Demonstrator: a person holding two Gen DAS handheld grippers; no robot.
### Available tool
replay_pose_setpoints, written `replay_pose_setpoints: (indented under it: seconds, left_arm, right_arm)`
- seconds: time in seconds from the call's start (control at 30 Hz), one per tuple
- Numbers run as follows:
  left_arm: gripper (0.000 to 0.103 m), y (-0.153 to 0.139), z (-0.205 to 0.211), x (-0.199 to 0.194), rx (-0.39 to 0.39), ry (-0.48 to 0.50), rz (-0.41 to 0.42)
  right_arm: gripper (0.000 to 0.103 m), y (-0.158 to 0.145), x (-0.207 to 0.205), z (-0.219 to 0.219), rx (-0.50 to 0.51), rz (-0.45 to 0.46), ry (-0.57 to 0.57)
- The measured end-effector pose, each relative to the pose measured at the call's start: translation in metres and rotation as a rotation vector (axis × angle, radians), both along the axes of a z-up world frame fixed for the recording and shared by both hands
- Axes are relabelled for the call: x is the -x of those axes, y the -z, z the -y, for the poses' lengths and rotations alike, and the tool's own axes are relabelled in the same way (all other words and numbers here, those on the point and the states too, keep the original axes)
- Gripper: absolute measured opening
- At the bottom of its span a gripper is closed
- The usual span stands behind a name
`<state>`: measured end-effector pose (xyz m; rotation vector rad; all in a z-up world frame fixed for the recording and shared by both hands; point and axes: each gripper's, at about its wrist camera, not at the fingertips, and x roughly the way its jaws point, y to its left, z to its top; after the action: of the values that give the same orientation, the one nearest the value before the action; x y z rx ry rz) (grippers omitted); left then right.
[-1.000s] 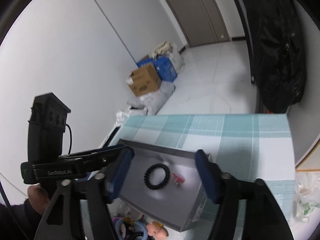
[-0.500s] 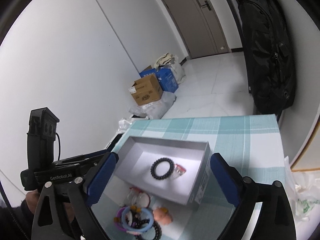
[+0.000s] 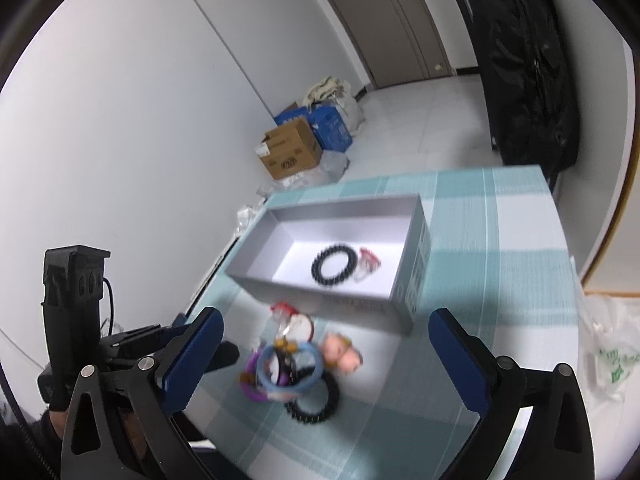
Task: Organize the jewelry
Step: 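Withdraw both grippers from the box back over the pile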
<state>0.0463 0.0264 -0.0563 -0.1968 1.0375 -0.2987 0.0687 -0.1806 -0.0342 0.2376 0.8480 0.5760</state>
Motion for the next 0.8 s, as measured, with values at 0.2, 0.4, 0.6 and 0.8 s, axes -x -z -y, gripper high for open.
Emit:
replay_pose_setpoints:
  seconds: [0.2,0.4,0.6,0.8]
  left_arm:
    - [0.063,0.007,0.001,0.014,-0.014,-0.001,-0.033]
    - [0.063,0.012,0.004,0.021,-0.048,0.001,-0.037]
    - [0.063,0.018,-0.002,0.025,-0.068,0.002,-0.046]
    - [0.063,0.016,-0.009,0.026,-0.057,-0.016,-0.037]
  right_arm:
    - [0.103,0.011,0.014,-0.004,0.027,-0.035,-0.022]
    - [0.103,0.028,0.023,-0.012,0.066,-0.104,-0.033]
    - [0.103,0.035,0.022,-0.028,0.102,-0.11,-0.057]
    - [0.103,0.043,0.017,-0.049,0.116,-0.121,-0.098]
